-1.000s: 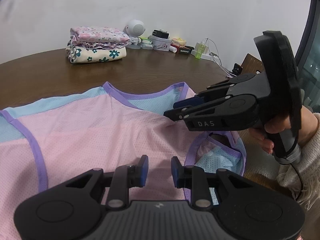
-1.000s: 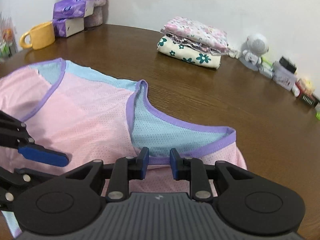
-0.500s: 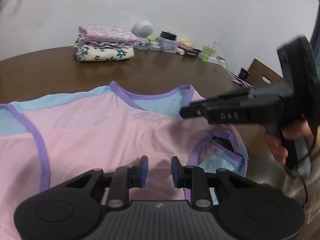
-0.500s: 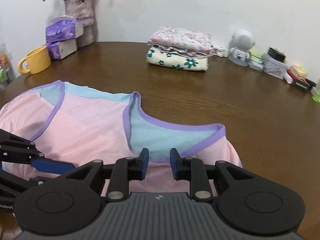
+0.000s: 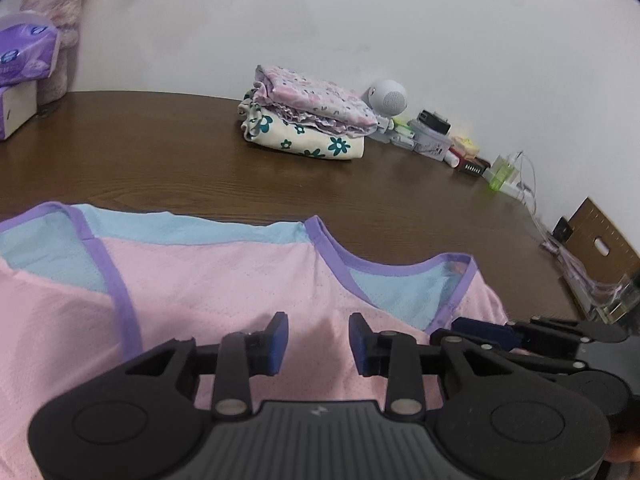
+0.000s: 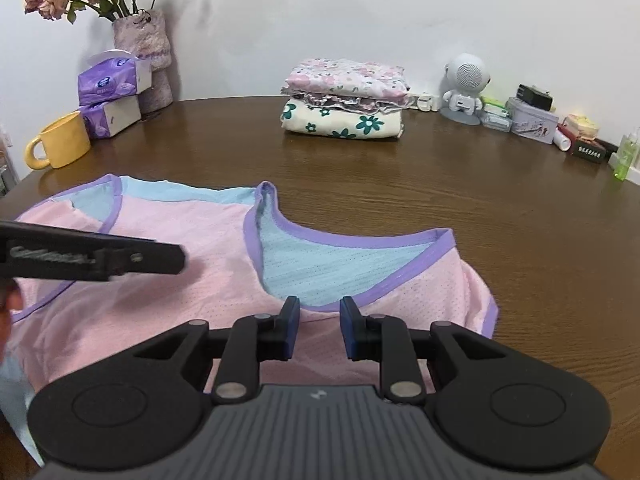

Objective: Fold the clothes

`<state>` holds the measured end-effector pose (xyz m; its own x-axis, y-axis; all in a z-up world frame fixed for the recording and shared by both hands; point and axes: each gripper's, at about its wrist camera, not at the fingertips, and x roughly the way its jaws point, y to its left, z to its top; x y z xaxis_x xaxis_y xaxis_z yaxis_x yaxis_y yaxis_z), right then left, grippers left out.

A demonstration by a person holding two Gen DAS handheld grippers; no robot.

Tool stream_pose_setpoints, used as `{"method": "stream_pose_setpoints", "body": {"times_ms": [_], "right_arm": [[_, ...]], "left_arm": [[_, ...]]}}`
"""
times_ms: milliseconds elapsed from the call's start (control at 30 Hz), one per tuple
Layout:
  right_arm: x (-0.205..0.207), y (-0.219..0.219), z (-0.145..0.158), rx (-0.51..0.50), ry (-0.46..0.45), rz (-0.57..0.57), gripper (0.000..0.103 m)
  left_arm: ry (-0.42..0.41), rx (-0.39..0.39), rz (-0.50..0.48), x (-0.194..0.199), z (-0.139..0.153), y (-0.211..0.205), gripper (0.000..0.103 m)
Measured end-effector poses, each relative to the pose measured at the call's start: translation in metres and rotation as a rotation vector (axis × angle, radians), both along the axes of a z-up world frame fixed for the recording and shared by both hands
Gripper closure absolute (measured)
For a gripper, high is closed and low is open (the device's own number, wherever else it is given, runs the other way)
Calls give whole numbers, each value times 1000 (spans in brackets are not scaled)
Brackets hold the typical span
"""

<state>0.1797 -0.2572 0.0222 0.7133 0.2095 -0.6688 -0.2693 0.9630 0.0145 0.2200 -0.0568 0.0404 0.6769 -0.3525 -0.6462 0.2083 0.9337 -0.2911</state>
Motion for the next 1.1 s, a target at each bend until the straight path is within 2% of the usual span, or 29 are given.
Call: {"method": "stream_pose_setpoints", "body": {"times_ms": [133,300,467,567,667,767,933,1100], "right_arm": [[3,5,-1,-46,5,45,81],[11,15,-4,-98,17,97,81],[22,15,-5,-96,25,71,81],[24,9,1,-53,21,52,81],[25,0,12,72,17,40,81],[32,6,12,98,40,70,81],[33,27,2,12,71,127,81],[26,38,-3,-43,49,153,80]], "left_arm": [[-10,39,-9,1,-7,-4,72],[-31,45,-20,-2,-10,-5,72],[-68,72,-40,-7,-12,-7,72],[-75,72,-39,-7,-13,-8,72],[-77,64,-37,-7,-13,-7,72],[-82,64,-41,-7,-14,-6,72],[-80,56,-42,-7,-14,-4,72],[-84,63,-44,-8,-14,-5,72]]}}
